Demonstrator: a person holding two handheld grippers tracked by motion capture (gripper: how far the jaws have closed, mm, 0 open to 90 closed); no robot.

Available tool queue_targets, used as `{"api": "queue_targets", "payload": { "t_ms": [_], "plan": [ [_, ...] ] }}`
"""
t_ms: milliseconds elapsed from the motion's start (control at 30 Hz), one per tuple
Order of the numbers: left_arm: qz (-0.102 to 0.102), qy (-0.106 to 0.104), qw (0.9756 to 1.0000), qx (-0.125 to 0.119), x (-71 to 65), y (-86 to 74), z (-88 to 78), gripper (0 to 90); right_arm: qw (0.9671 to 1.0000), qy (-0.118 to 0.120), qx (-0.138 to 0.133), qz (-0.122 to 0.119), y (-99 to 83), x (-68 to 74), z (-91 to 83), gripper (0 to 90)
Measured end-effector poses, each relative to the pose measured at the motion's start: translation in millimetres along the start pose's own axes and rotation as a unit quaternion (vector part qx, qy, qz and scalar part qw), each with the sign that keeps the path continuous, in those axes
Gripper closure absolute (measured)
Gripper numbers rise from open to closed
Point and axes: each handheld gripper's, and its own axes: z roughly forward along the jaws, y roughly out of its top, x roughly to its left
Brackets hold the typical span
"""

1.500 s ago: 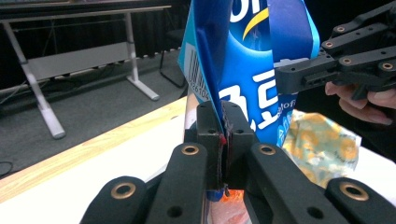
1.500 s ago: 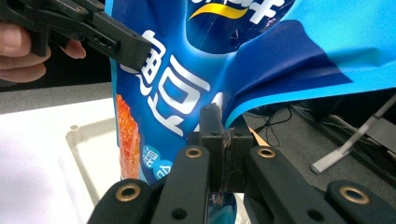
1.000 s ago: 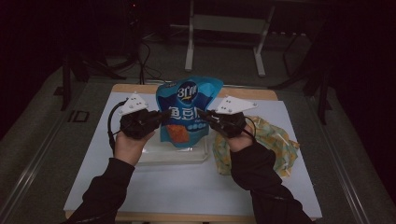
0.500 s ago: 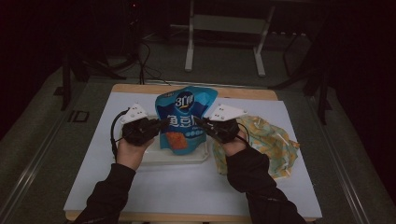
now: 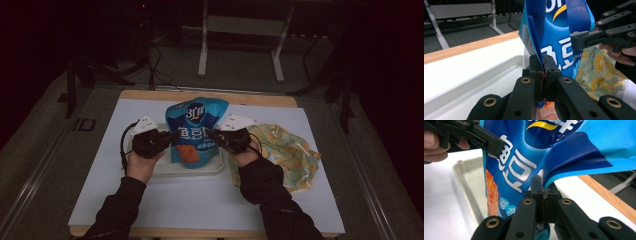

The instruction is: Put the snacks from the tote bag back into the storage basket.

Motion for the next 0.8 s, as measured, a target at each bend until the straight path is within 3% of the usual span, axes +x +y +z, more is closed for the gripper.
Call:
{"api": "queue_targets", "payload": {
  "t_ms": [433,800],
  "plan": [
    [-0.008,-0.008,0.9999,0.002,4.4,-15.8,8.1,88.6,0.9999,0.008,0.009,0.002,-12.9,-0.5,6.1,89.3],
    [0.002,-0.008,1.0000,0.004,-1.4,-20.9,4.7,87.9,0.9998,0.018,-0.001,0.008,-21.8,1.9,2.2,89.2]
  ]
}}
